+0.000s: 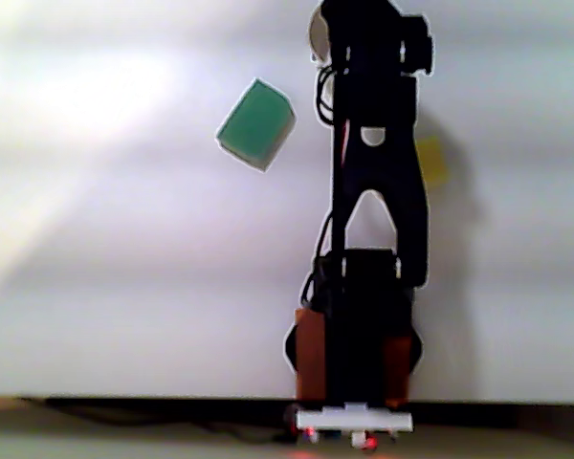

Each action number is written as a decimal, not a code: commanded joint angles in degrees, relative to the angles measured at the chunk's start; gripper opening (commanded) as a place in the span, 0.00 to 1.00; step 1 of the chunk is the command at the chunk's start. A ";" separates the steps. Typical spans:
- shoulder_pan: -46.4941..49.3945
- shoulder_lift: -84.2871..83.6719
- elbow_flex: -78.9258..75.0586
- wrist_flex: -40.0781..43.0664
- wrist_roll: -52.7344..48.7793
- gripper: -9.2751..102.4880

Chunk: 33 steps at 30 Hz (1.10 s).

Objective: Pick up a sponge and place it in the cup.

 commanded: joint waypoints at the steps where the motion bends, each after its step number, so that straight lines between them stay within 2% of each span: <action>1: -6.59 8.70 10.28 9.14 16.26 0.35; 27: -5.98 8.79 8.17 15.64 15.91 0.34; 33: -5.98 10.46 6.15 21.71 17.84 0.25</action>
